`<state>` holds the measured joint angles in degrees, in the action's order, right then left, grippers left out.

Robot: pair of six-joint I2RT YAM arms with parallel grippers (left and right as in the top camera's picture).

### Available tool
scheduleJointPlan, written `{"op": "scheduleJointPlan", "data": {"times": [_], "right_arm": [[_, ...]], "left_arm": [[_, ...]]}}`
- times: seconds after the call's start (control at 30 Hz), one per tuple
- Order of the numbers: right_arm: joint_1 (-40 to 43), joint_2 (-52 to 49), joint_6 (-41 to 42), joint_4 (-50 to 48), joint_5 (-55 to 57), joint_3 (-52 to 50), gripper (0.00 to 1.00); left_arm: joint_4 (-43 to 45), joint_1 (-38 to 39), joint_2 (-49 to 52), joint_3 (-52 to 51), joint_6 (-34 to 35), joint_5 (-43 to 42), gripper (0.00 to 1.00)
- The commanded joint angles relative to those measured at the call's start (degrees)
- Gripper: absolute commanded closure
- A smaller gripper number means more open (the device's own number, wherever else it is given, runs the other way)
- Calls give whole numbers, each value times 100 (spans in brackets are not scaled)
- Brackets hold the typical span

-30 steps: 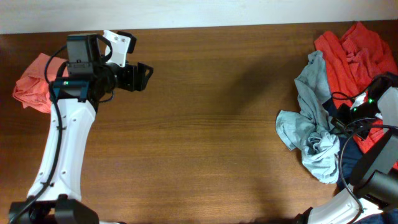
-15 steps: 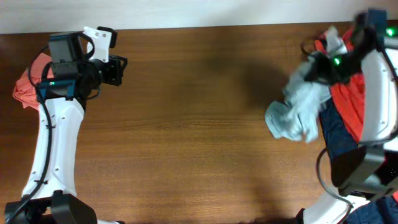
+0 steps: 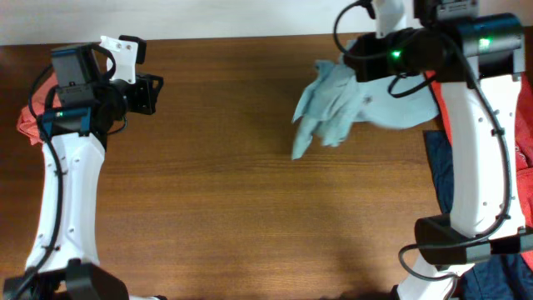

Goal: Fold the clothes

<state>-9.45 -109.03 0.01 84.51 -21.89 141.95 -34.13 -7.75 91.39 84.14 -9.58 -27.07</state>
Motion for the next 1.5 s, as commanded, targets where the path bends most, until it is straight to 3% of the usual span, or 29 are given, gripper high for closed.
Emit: {"op": "scheduleJointPlan", "data": {"times": [0.0, 0.4, 0.47, 0.57, 0.6, 0.77, 0.9, 1.1, 1.3, 1.37, 1.47], "right_arm": [[-291, 37, 656, -216, 542, 96, 96], [-1025, -686, 1622, -1047, 894, 72, 96], [-1097, -852, 1681, -1128, 817, 72, 75], [-1084, -841, 1515, -1080, 831, 79, 60], [-1012, -800, 1506, -1067, 868, 79, 46], [-256, -621, 1493, -791, 868, 79, 24], [686, -651, 1222, -118, 909, 72, 24], [1639, -662, 922, 516, 907, 72, 24], [1891, -662, 505, 839, 933, 70, 24], [1888, -662, 468, 876, 955, 70, 17], [1891, -662, 468, 927, 977, 28, 17]], "left_arm": [[-107, -13, -730, 138, -37, -463, 78], [-511, -31, -1298, 136, -122, 59, 77], [-560, -31, -1298, 136, -122, 164, 77], [-557, -31, -1298, 136, -120, 205, 77], [-557, -31, -1298, 136, -120, 205, 77], [-560, -17, -1296, 136, -116, 168, 77], [-581, 262, -1128, 136, -116, 90, 77], [-586, 1263, -229, 136, -122, 127, 77], [-538, 1744, 911, 136, -212, 138, 77], [-535, 1875, 1180, 136, -352, 122, 77], [-459, 2186, 1475, 136, -750, -22, 77]]}}
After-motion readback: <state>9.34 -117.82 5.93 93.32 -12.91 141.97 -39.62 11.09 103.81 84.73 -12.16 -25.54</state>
